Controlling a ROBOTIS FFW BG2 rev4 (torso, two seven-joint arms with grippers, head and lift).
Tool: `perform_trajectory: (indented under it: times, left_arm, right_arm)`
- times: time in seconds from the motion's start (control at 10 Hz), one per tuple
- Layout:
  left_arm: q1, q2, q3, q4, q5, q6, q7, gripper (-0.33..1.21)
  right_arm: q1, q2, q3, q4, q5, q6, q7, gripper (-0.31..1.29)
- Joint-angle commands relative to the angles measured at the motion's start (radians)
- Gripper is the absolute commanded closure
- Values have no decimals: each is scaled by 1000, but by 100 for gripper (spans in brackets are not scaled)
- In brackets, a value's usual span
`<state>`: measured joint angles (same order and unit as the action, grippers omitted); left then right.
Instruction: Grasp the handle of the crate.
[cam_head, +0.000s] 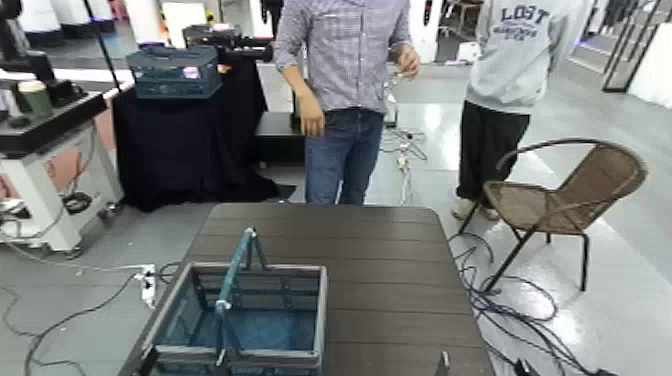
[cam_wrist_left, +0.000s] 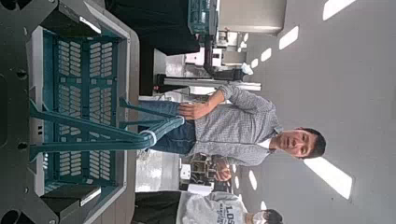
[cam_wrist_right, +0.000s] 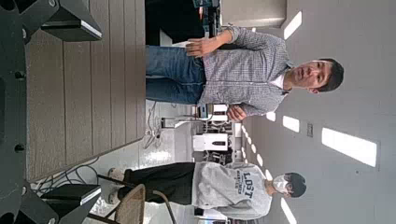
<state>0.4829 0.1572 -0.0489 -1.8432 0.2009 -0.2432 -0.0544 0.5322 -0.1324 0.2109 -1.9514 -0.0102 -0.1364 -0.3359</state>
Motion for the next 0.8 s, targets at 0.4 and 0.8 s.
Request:
perform_trajectory:
  times: [0.4,0.8]
  left_arm:
    - [-4,-10,29,6,38,28,-36,11]
    - [-10,-22,130,4,160,90,-107,11]
  right_arm:
    - [-5,-1,1,3,-1,1,0,15]
    - [-8,0,2,5,-1,6,0,15]
